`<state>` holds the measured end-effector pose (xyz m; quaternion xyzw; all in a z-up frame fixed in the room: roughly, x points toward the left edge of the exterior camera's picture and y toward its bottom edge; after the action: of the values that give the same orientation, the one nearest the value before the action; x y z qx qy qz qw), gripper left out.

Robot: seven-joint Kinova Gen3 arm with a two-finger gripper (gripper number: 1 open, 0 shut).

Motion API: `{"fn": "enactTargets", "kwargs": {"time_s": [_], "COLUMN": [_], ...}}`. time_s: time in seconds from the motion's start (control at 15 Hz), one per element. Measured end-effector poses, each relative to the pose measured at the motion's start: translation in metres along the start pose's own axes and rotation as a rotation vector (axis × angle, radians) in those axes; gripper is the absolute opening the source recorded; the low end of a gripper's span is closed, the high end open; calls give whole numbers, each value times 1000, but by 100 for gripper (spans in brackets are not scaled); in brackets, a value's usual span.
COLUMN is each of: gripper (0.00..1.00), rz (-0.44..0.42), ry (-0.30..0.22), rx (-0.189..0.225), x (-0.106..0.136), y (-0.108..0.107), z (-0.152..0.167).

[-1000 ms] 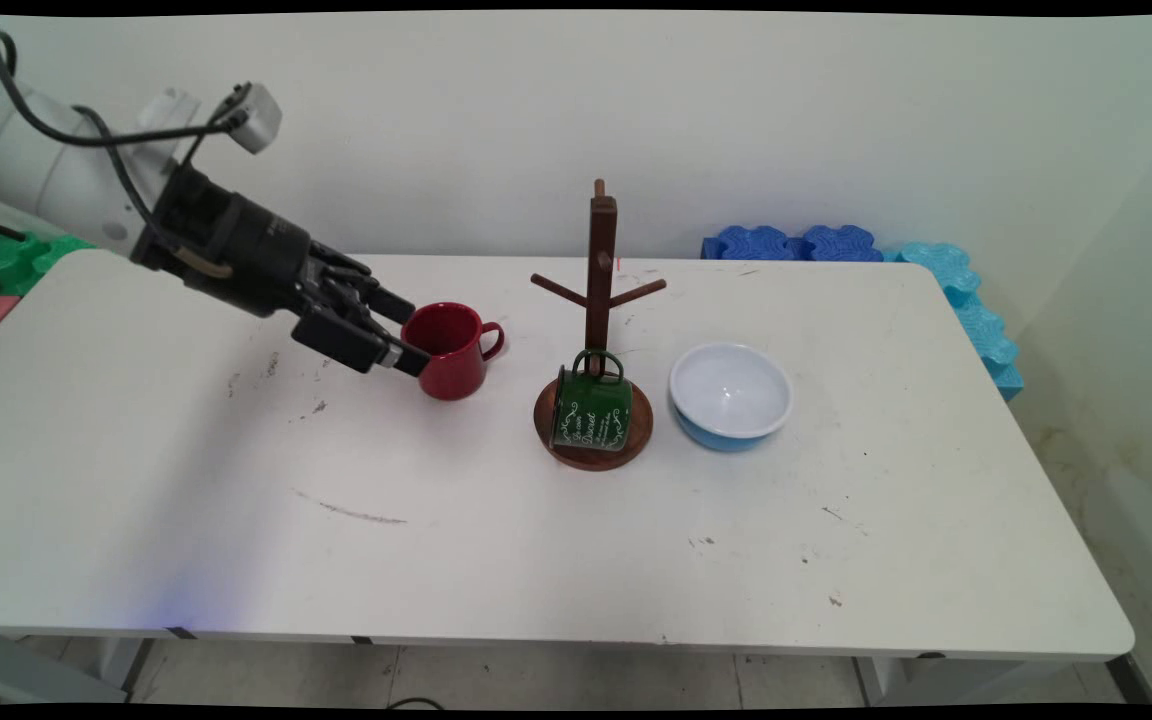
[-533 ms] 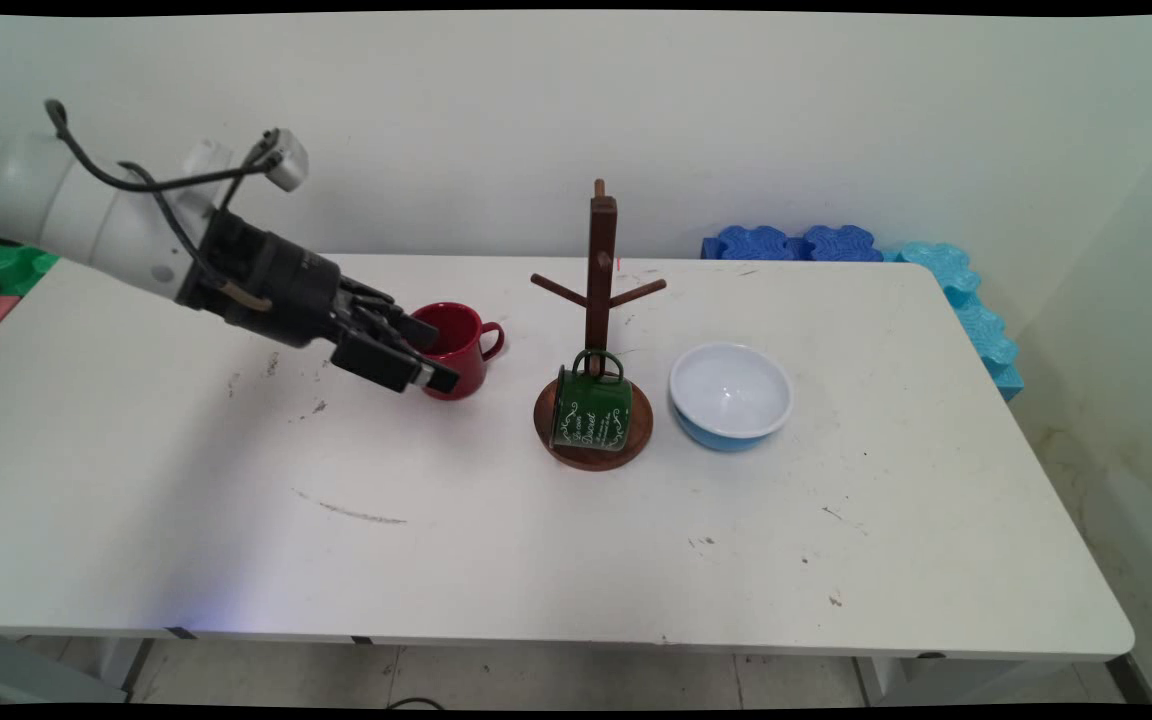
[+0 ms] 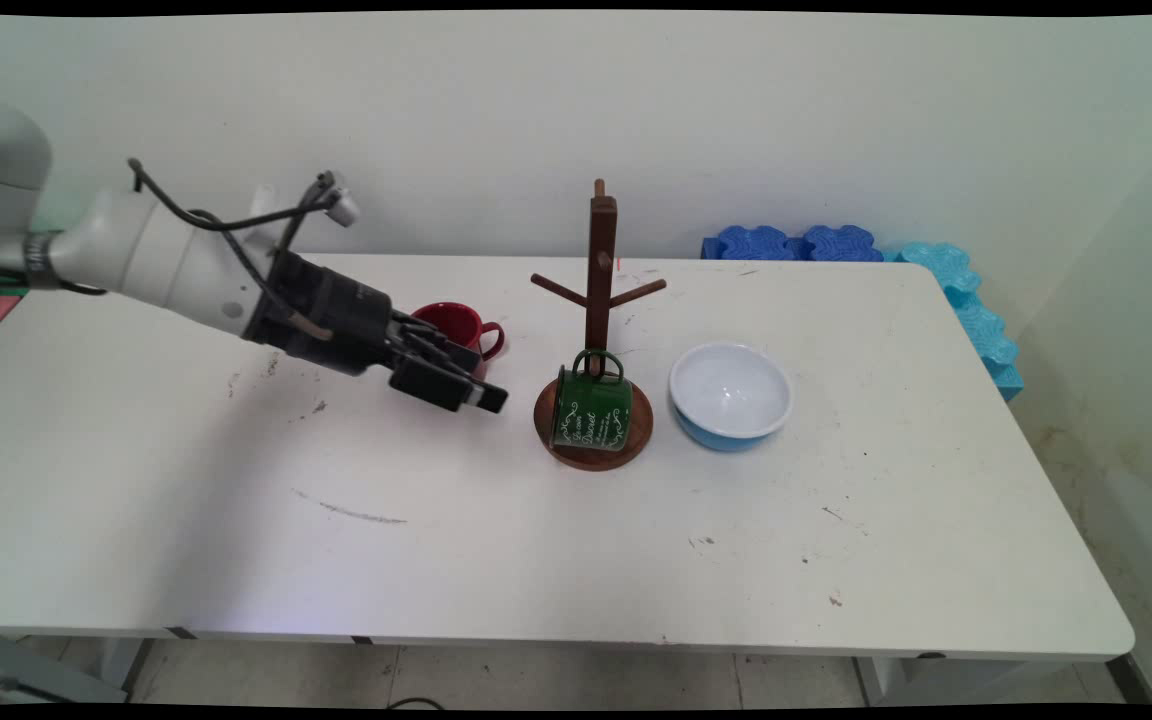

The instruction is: Pick up the green mug from the rack

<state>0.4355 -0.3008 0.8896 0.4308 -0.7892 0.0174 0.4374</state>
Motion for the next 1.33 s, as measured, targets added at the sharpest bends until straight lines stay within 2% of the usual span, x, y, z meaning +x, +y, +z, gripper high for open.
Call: {"fn": "enactTargets", "kwargs": {"time_s": [0.4, 1.33], "gripper": [100, 100], "rz": [-25, -21], "ry": [3, -38], "rx": [-29, -82], "x": [-1, -10], "y": [-1, -7], "z": [36, 98]}}
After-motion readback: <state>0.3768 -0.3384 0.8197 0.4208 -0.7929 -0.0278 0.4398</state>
